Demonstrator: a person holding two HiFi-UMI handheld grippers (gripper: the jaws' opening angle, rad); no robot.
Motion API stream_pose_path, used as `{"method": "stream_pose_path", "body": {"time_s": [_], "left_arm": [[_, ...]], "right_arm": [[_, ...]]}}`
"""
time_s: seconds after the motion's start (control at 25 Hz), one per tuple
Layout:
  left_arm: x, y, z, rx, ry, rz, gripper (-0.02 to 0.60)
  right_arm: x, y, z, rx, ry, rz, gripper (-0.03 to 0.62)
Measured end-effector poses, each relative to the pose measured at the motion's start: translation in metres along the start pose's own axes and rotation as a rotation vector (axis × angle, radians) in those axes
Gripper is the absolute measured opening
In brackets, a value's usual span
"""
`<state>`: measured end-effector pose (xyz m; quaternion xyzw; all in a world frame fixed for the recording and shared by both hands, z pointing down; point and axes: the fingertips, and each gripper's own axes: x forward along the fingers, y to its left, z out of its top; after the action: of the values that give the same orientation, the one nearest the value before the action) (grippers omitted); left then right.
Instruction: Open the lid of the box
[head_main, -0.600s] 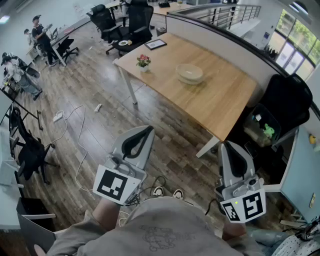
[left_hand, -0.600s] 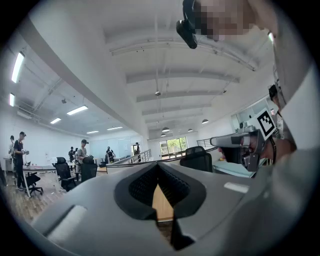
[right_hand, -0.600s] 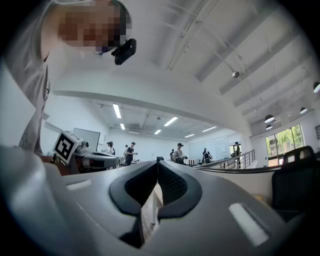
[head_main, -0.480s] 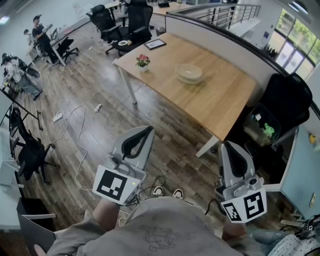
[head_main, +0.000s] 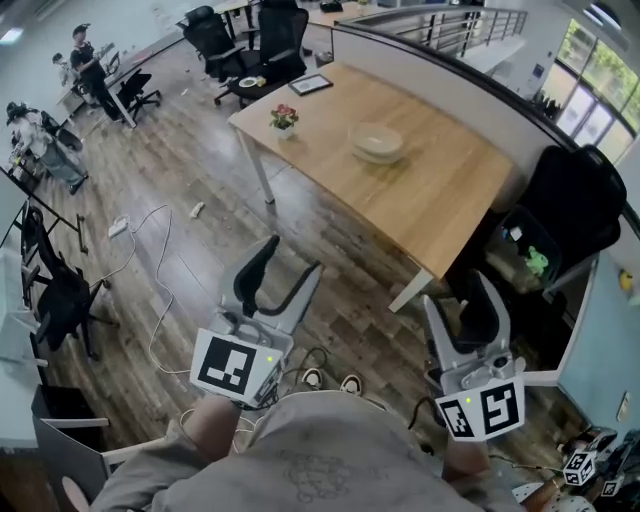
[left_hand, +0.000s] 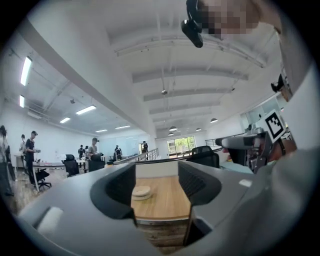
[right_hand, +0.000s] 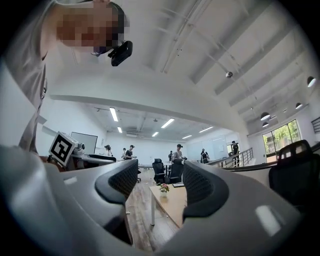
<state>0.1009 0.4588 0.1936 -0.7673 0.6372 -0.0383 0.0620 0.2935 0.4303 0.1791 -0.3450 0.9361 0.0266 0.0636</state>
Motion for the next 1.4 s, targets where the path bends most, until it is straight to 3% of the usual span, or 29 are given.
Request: {"method": "stream_pose_path", "body": {"time_s": [0.04,0.24,0.44,0.84,1.08,1.4], "left_arm": [[0.002,0.001,-0.003,0.009,0.004,0.024,0.273],[-0.001,-0.011,-0.017,0.04,0.038,0.072,0.276],[0.003,-0.027,-0.015,0.051,0.032,0.058,0.275],[0.032,-0.017,-0.02,0.047,0.021,0.057,0.275],[0.063,0.012,-0.037,0.032,0.039,0.049,0.275],[0.132,0.085,-0.061,0.003,0.094,0.026,0.275]], "right_arm": [[-0.001,-0.004,-0.002,-0.005,0.001,-0.004,0.27],[-0.011,-0.019,-0.017,-0.04,0.045,0.002,0.268],[-0.013,-0.028,-0.023,-0.041,0.055,0.014,0.268],[0.007,-0.049,-0.034,-0.068,0.073,0.013,0.268],[0.054,-0.062,-0.053,-0.07,0.102,0.028,0.268],[0.15,-0.08,-0.08,-0.075,0.165,0.019,0.268]]}}
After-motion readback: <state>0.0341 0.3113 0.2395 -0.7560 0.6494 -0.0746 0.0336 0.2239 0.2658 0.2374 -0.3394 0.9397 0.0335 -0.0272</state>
